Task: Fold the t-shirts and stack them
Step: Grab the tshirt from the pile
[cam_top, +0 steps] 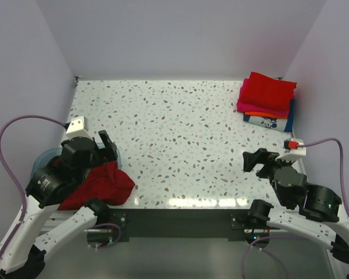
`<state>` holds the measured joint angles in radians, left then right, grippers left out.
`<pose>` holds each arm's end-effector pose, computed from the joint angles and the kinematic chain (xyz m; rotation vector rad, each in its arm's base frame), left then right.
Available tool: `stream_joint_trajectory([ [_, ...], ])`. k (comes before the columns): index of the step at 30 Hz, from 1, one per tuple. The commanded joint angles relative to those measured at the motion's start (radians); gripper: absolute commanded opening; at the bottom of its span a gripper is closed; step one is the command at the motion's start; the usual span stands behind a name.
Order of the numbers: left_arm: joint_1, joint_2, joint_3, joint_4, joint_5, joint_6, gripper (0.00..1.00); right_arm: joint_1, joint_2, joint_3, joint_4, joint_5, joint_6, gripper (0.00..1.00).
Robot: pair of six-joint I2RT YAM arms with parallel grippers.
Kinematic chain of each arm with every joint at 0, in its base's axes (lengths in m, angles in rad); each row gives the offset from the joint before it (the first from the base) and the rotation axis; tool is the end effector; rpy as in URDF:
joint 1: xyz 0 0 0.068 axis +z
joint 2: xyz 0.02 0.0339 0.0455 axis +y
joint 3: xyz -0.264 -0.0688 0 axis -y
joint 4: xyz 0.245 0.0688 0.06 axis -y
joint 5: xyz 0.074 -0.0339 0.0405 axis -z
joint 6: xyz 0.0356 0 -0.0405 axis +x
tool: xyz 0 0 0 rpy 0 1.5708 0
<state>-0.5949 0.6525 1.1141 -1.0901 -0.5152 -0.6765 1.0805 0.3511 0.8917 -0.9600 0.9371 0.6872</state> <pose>0.0825 -0.0347 0.3749 -0.3663 2.0816 -0.1895 0.0433 0.0201 0.3431 0.2199 1.8122 0.3136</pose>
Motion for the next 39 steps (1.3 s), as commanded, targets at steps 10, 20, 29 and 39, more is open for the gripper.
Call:
stream_joint_trajectory([
  [10,0.006,0.084,-0.062,-0.002,-0.031,-0.089,1.00,0.001,0.028,0.016,-0.048,0.068,0.051,0.99],
  [20,0.197,0.179,-0.221,0.152,-0.205,-0.183,1.00,0.002,0.112,0.020,-0.016,0.006,0.037,0.99],
  [29,0.700,0.300,-0.379,0.412,0.099,-0.044,1.00,0.002,0.131,-0.008,0.024,-0.020,0.031,0.99],
  [39,0.883,0.436,-0.424,0.479,-0.019,-0.129,1.00,0.004,0.103,0.010,0.018,-0.007,0.015,0.99],
])
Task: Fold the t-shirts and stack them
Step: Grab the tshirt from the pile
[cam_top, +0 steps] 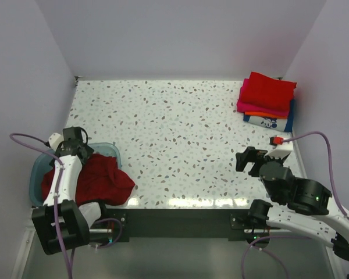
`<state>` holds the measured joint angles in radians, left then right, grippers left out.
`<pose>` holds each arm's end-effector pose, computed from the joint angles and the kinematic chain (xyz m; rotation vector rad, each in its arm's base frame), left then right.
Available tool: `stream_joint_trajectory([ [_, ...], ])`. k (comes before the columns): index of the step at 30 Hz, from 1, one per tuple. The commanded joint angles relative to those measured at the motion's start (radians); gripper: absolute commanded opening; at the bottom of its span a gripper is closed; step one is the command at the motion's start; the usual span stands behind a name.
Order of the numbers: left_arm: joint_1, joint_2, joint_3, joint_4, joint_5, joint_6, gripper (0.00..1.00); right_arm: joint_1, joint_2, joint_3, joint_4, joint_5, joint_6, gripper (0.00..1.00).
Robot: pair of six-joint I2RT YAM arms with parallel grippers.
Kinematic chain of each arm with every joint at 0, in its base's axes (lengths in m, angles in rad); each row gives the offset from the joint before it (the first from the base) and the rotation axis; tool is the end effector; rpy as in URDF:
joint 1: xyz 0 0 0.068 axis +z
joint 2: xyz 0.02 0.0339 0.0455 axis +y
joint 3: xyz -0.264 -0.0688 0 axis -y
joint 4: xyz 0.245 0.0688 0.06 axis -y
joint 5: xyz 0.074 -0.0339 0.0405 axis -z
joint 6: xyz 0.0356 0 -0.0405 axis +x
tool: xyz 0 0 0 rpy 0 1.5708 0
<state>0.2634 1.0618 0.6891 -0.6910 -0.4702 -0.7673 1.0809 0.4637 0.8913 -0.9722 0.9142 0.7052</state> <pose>0.1819 0.0658 0.2183 -1.3717 2.1058 0.4198 0.0549 0.0430 0.3382 0.1565 1.8932 0.2389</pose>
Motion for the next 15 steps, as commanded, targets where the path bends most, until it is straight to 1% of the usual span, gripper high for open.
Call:
stream_joint_trajectory([
  [1,0.033,0.058,0.000,0.100,-0.070,-0.036,1.00,0.002,-0.016,0.009,0.035,0.011,-0.004,0.99],
  [6,0.094,0.144,-0.003,0.134,-0.067,-0.058,1.00,0.002,-0.051,0.020,0.012,0.017,0.000,0.99],
  [15,0.100,0.236,0.009,0.114,-0.177,-0.178,1.00,0.004,-0.108,0.028,0.000,0.026,0.019,0.99],
])
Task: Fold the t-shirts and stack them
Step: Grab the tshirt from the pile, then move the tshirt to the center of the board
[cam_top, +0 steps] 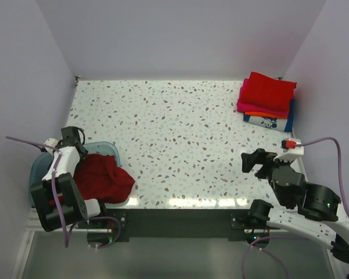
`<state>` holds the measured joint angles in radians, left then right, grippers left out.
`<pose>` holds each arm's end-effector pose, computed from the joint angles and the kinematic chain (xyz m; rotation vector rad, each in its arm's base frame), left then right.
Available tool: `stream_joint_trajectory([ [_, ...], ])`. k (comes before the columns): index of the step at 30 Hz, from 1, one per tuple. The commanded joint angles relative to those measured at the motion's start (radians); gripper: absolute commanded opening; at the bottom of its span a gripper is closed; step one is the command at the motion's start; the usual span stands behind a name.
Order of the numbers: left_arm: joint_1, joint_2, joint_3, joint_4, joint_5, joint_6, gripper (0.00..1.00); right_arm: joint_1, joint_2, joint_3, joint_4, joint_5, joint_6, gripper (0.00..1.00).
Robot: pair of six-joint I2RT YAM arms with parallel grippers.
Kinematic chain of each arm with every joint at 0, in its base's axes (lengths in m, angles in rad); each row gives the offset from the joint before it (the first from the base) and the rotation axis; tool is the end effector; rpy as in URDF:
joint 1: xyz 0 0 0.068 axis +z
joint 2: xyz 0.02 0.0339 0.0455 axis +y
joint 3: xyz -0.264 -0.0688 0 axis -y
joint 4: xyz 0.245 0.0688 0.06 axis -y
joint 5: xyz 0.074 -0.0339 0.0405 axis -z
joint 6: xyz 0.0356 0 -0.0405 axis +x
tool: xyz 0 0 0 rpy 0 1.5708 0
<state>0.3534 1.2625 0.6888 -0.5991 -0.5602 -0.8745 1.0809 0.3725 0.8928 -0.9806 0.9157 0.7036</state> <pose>0.1985 0.0934 0.1865 -1.5965 2.0073 0.5787 0.0449 0.0243 0.3409 0.2001 1.8452 0.3082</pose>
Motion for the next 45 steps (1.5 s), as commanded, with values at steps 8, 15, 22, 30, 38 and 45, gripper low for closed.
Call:
stream_joint_trajectory([
  [8,0.012,0.098,-0.044,0.068,-0.081,-0.104,0.79,0.002,-0.066,0.037,-0.044,0.046,0.051,0.99],
  [15,0.012,0.022,-0.052,0.082,-0.092,-0.078,0.45,0.002,-0.150,0.047,-0.108,0.077,0.094,0.99],
  [22,0.010,-0.196,0.024,0.021,-0.090,-0.014,0.00,0.004,-0.204,0.040,-0.093,0.074,0.077,0.99],
  [30,0.001,-0.455,0.188,0.042,0.129,0.187,0.00,0.002,-0.008,0.050,-0.027,0.049,0.039,0.99],
  [38,-0.001,-0.497,0.463,0.081,0.604,0.299,0.00,0.002,0.121,0.066,0.105,0.031,-0.049,0.99],
  [45,-0.002,-0.419,0.744,0.087,0.982,0.284,0.00,0.002,0.180,0.127,0.148,0.037,-0.099,0.99],
])
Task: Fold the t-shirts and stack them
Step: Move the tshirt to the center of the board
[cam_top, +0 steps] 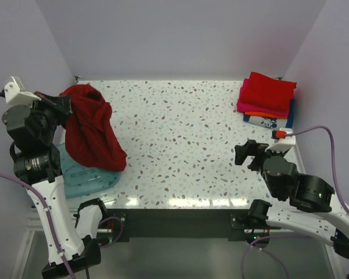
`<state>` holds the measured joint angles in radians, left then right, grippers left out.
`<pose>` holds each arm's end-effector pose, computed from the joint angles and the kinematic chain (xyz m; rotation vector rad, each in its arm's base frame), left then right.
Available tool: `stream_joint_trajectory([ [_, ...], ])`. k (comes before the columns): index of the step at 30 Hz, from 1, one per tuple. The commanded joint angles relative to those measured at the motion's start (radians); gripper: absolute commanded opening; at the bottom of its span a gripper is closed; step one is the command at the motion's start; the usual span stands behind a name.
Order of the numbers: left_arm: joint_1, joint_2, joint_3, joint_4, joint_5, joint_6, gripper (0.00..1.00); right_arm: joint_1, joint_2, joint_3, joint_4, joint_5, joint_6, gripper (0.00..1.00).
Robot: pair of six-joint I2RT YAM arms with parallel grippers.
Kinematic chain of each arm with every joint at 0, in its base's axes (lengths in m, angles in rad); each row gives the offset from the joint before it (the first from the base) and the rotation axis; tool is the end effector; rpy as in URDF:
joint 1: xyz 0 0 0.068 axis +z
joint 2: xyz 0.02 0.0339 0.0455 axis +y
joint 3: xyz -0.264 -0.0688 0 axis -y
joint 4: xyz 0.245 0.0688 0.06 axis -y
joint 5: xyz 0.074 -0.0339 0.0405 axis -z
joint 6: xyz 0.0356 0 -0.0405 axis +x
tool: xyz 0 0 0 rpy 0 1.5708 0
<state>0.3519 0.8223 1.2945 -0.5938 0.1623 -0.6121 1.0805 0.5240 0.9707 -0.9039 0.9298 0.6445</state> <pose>0.1330 0.0427 0.4586 -0.6785 1.5606 -0.3318 0.0591 0.0501 0.3635 0.1560 1.8391 0.2581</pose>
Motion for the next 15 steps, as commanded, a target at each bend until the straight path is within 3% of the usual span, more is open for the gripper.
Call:
stream_joint_trajectory([
  [1,-0.005,0.031,0.166,0.081,0.288,0.011,0.00,0.002,0.033,0.052,0.076,0.021,-0.045,0.99],
  [5,-0.063,0.055,0.235,0.114,0.362,-0.011,0.00,0.002,0.062,0.059,0.092,0.014,-0.048,0.99],
  [11,-0.065,0.038,0.166,0.245,0.470,-0.103,0.00,0.002,0.105,0.030,0.141,-0.016,-0.036,0.99],
  [15,-0.073,0.060,0.173,0.256,0.450,-0.104,0.00,0.002,0.143,0.028,0.166,-0.042,-0.032,0.99],
])
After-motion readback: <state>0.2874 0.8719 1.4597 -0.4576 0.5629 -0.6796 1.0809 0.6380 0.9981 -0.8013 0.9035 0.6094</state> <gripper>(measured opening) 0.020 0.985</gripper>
